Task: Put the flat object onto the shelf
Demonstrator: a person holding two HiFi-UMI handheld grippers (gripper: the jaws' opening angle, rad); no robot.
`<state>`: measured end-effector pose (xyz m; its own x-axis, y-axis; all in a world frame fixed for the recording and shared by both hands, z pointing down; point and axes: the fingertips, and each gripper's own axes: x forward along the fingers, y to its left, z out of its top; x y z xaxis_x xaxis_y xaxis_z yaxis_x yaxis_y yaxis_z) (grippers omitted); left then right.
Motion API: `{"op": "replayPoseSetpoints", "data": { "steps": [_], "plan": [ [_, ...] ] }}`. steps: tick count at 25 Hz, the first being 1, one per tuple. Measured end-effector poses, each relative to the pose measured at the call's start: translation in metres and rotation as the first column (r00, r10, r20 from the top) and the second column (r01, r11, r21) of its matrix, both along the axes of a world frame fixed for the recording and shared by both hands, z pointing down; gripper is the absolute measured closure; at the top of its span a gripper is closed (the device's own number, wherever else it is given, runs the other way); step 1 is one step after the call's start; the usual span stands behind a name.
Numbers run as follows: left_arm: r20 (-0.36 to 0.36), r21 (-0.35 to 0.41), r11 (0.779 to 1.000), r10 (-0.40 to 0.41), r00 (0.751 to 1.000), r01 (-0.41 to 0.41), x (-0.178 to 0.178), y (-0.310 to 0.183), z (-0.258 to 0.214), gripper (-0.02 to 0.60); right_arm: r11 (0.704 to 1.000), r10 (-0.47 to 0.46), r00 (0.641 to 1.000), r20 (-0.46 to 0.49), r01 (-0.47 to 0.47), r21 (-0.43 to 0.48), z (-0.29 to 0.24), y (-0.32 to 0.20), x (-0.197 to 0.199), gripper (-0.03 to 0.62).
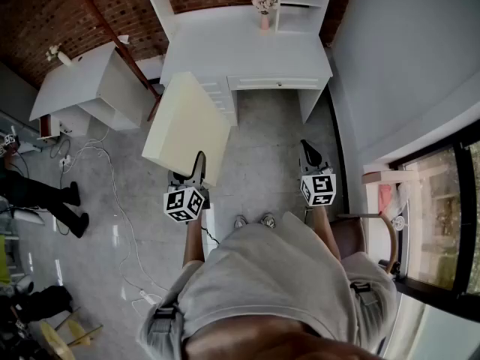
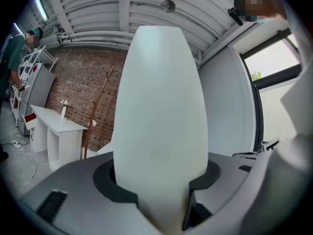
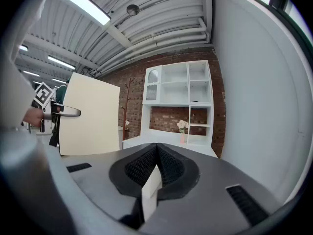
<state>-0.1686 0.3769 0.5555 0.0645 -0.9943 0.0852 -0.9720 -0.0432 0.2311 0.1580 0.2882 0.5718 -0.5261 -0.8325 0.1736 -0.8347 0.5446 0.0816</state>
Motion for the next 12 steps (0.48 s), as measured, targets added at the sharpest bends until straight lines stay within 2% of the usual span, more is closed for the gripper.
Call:
{"op": "replayPoseSetpoints", "data": {
  "steps": [12],
  "plan": [
    [0.01, 0.004, 1.0, 0.015, 1.0, -0.015, 0.0037, -0.0024, -0.0045, 0.311, 1.0, 0.003, 1.0, 0.013, -0.003, -0.003, -0.001, 0.0026, 0.0064, 0.565]
  ]
}}
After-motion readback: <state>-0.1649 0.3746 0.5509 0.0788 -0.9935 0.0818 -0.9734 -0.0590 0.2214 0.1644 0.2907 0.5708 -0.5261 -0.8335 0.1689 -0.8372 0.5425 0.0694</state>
